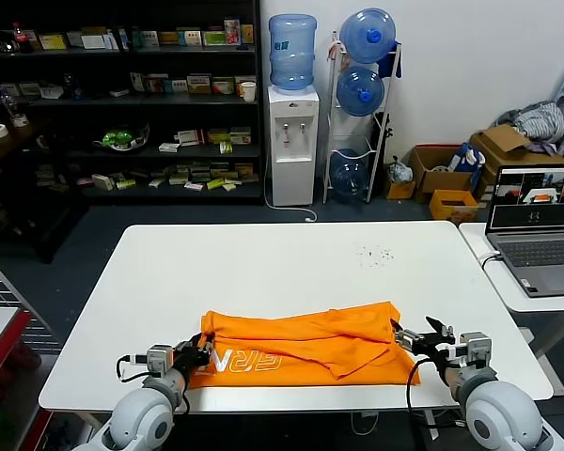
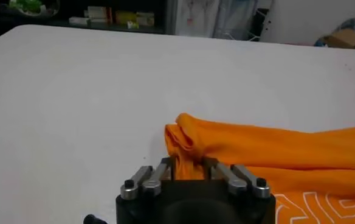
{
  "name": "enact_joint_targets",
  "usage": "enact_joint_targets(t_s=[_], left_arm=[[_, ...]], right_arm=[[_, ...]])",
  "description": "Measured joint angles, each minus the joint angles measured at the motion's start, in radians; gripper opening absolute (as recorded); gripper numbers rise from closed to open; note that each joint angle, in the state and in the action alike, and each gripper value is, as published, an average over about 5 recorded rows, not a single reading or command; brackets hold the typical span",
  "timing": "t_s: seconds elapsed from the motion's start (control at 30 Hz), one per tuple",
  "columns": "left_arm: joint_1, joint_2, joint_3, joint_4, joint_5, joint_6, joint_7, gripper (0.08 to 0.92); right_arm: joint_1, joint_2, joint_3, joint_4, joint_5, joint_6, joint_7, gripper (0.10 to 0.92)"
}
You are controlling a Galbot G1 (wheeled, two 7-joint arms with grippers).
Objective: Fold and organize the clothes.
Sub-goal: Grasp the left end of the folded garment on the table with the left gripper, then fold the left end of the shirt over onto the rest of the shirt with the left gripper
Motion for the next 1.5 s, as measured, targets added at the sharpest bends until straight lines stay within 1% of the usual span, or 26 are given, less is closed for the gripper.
enact_joint_targets(t_s=[0.2,0.3,0.47,0.6,0.7,0.9,1.13,1.27,1.4,1.5], left_arm=[[0.003,-0.005,0.001,0.000,-0.001,-0.006,-0.002,0.145],[0.005,-0.006,-0.002,-0.003,0.003,-0.010,-0.005,0.107],[0.011,0.001,-0.019,-0.019,0.009,-0.010,-0.007,0.105],[0.020,0.028,-0.042,-0.043,0.002,-0.002,-0.008,0.105],[0.032,0.066,-0.069,-0.060,-0.010,0.003,-0.005,0.105],[0.072,0.165,-0.155,-0.063,-0.021,0.001,0.012,0.105],[0.122,0.269,-0.283,-0.005,-0.006,-0.021,0.056,0.105],[0.134,0.324,-0.329,0.038,0.019,-0.039,0.080,0.105],[0.138,0.368,-0.347,0.061,0.041,-0.046,0.089,0.105],[0.145,0.383,-0.349,0.053,0.038,-0.041,0.085,0.105]], right_arm=[[0.004,0.006,-0.004,-0.004,-0.004,0.003,0.000,0.823],[0.006,0.010,-0.007,-0.007,-0.008,0.006,0.000,0.823],[0.010,0.017,-0.014,-0.011,-0.015,0.010,-0.001,0.823],[0.019,0.022,-0.023,-0.015,-0.020,0.014,-0.001,0.823],[0.028,0.027,-0.032,-0.020,-0.025,0.016,-0.001,0.823],[0.055,0.040,-0.057,-0.033,-0.034,0.019,-0.001,0.823],[0.090,0.048,-0.093,-0.044,-0.037,0.020,0.000,0.823],[0.106,0.054,-0.111,-0.047,-0.040,0.019,0.003,0.823],[0.110,0.061,-0.119,-0.048,-0.046,0.017,0.007,0.823],[0.109,0.065,-0.120,-0.047,-0.051,0.015,0.009,0.823]])
